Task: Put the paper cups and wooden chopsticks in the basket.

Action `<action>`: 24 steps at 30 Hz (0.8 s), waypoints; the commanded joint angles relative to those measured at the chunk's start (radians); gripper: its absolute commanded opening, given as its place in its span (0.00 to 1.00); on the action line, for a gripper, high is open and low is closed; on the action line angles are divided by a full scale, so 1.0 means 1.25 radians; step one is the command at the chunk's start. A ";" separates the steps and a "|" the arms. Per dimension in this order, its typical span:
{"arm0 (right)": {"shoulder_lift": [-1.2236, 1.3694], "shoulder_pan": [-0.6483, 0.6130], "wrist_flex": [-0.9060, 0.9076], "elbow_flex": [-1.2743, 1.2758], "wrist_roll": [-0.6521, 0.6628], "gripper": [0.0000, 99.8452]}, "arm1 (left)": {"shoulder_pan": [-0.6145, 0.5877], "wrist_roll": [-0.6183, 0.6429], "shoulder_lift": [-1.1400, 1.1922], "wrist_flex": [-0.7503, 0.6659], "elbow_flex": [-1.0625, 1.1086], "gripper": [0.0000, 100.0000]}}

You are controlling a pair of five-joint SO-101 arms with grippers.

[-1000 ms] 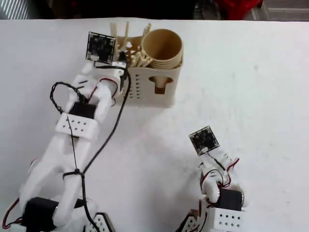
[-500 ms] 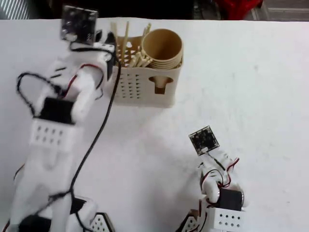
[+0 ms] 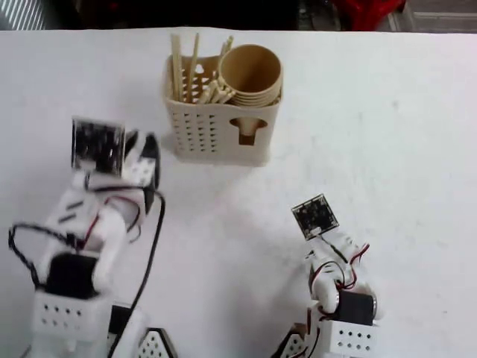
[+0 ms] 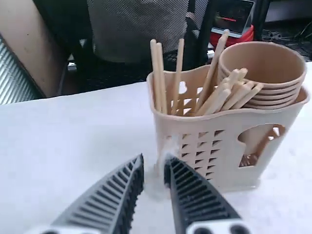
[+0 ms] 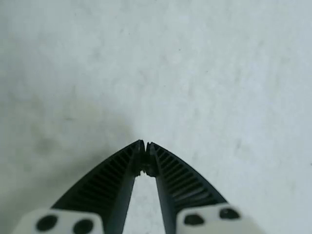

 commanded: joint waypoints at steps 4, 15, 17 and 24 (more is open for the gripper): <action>-0.006 0.001 0.001 0.005 -0.005 0.02 | -0.129 0.006 -0.295 -0.245 0.437 0.09; -0.006 -0.001 0.007 0.005 -0.004 0.02 | -0.229 0.005 -0.498 -0.103 0.611 0.09; -0.006 -0.001 0.007 0.005 -0.004 0.02 | -0.229 0.005 -0.490 0.007 0.613 0.09; -0.006 -0.001 0.007 0.005 -0.004 0.02 | -0.231 0.009 -0.485 0.356 0.613 0.09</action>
